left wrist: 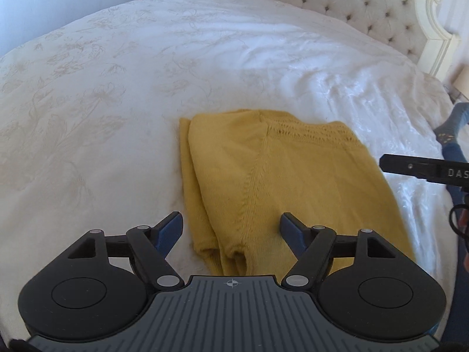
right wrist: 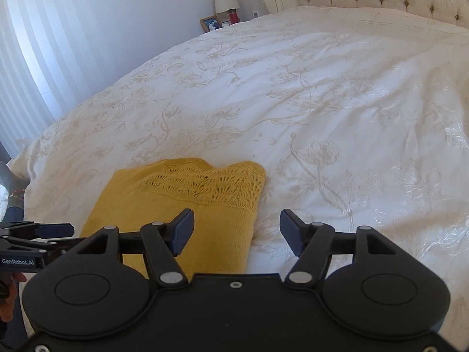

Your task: Fold small clothes

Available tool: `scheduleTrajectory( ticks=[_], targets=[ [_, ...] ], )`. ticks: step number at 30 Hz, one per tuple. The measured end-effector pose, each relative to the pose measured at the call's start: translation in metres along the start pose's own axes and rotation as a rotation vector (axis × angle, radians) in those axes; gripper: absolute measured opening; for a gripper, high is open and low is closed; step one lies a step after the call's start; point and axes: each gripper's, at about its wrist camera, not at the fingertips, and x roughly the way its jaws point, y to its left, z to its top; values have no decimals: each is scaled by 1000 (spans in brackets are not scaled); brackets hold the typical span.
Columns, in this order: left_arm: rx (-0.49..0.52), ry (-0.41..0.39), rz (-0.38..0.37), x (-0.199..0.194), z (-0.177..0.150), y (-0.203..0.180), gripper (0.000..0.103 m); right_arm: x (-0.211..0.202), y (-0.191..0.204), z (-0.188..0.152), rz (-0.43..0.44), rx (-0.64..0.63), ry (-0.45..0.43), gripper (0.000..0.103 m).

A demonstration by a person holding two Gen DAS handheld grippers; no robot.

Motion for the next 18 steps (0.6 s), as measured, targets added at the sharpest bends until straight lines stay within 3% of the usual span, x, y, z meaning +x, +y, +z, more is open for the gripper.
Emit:
scheduleTrajectory(
  ticks=[2, 4, 7, 12, 18],
  targets=[
    [-35, 2, 45, 8, -6, 10, 77, -5, 4, -7, -1, -6, 17, 69],
    [-138, 6, 50, 13, -11, 29, 86, -9, 6, -12, -7, -11, 27, 69],
    [-247, -2, 52, 6, -11, 44, 86, -17, 8, -19, -5, 2, 34, 69],
    [-220, -48, 81, -20, -13, 32, 88, -31, 10, -25, -5, 21, 30, 70],
    [-162, -46, 76, -43, -22, 6, 103, -46, 15, -31, -5, 60, 27, 85]
  ],
)
